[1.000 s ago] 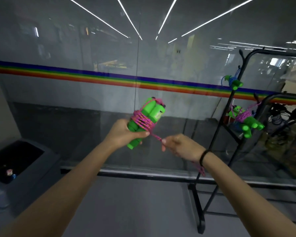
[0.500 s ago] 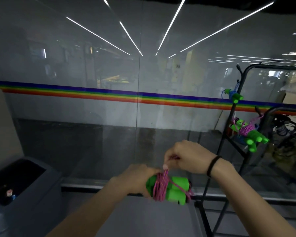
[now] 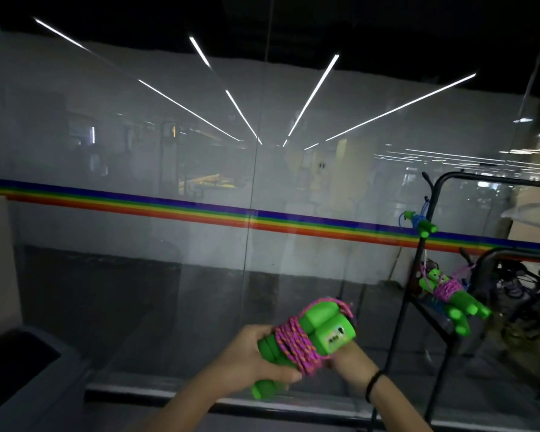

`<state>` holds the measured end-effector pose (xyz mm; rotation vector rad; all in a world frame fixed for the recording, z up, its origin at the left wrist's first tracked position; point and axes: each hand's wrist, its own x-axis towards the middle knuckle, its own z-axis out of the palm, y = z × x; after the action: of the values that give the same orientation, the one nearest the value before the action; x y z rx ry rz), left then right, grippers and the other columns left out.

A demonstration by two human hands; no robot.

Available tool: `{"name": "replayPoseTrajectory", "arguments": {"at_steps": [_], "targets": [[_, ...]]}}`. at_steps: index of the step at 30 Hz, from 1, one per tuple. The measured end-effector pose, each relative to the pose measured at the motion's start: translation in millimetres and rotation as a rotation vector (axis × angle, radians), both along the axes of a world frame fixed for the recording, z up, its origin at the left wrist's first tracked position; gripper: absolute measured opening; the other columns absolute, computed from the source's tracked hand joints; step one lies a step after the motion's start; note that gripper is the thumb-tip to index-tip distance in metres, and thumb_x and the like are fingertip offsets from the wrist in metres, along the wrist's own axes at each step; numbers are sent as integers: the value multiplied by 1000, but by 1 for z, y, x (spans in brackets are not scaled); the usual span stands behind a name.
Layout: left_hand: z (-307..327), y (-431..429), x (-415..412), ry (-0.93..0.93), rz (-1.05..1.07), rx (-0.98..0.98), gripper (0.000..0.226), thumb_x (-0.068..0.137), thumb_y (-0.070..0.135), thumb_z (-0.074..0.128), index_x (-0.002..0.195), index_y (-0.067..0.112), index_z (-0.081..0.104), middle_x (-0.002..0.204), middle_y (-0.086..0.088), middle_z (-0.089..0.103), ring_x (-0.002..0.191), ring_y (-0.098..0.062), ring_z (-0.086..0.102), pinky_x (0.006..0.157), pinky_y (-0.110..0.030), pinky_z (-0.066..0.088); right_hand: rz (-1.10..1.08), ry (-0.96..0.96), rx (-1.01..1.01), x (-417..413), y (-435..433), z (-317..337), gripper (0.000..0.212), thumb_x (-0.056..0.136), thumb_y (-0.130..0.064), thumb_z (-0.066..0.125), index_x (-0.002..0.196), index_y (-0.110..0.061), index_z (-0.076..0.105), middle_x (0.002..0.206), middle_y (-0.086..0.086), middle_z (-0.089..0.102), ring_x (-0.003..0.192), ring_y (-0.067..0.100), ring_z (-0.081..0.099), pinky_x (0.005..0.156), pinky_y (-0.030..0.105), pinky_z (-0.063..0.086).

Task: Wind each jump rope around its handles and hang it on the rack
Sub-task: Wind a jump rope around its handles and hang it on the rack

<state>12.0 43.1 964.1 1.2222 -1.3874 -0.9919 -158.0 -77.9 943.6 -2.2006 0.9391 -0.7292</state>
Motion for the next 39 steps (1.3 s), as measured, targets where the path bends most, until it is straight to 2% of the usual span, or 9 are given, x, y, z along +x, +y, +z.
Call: {"name": "replayPoseTrajectory", "arguments": {"at_steps": [1, 2, 4, 9, 16, 22, 30, 36, 39], "targets": [[0, -3, -1, 71, 47, 2, 25, 55, 2, 83, 75, 11, 71, 67, -6, 70, 54, -16, 63, 55, -27, 55, -11, -9, -38, 6, 9, 2, 27, 80, -6, 45, 90, 12, 63, 74, 10, 71, 55, 0, 53, 58, 18, 39], [0, -6, -2, 131, 93, 3, 24, 54, 2, 82, 73, 10, 71, 63, -8, 70, 50, -17, 63, 51, -26, 53, -18, 18, -53, 8, 13, 4, 28, 68, -32, 62, 63, -5, 59, 50, 0, 60, 45, 2, 41, 51, 21, 31], [-1, -11, -5, 204, 184, 11, 23, 56, -4, 81, 75, 4, 70, 60, -9, 68, 46, -18, 61, 47, -25, 51, -45, -25, 42, 13, 11, 5, 32, 78, -26, 55, 50, -20, 41, 35, -9, 42, 38, -1, 31, 48, 23, 23], [-7, -14, -7, 266, 321, 14, 55, 39, 15, 86, 87, -4, 66, 61, -11, 68, 46, -21, 60, 48, -28, 52, -73, 54, -173, 11, 13, 7, 45, 92, -11, 50, 53, -30, 39, 45, -17, 50, 52, -10, 48, 56, 12, 32], [-11, -17, -5, 133, 375, -66, 58, 50, 18, 88, 103, 15, 64, 92, -5, 73, 73, -10, 69, 67, -26, 56, -182, -7, -267, 12, 32, 13, 13, 93, -16, 46, 93, -5, 55, 95, 20, 68, 93, 39, 61, 69, 37, 40], [-7, -10, -13, -261, 493, -31, 48, 40, 43, 75, 83, 26, 63, 74, 8, 71, 72, -5, 66, 67, -23, 53, -175, -52, -365, 13, 46, 30, 10, 92, -15, 49, 82, -14, 47, 77, 13, 64, 82, 39, 61, 61, 34, 32], [1, -7, -11, 103, 565, 7, 43, 31, 40, 70, 67, 17, 68, 50, 4, 61, 49, -17, 56, 51, -26, 45, -105, -12, -359, 2, 58, 34, 21, 93, -18, 50, 77, -26, 38, 56, -16, 45, 52, 15, 44, 56, 25, 29], [-1, 0, 4, 138, 566, 72, 58, 32, 35, 75, 87, 19, 68, 68, -1, 67, 54, -19, 59, 57, -28, 46, -56, 24, -412, -7, 67, 31, 14, 94, -21, 48, 83, -19, 39, 53, -16, 38, 76, 22, 47, 55, 25, 24], [-4, 3, 3, 129, 558, 46, 59, 31, 40, 73, 87, 20, 68, 69, 1, 67, 55, -16, 60, 56, -27, 46, -64, -2, -423, -6, 71, 32, 11, 93, -21, 49, 84, -16, 45, 51, -15, 39, 52, 18, 42, 54, 25, 26]]}}
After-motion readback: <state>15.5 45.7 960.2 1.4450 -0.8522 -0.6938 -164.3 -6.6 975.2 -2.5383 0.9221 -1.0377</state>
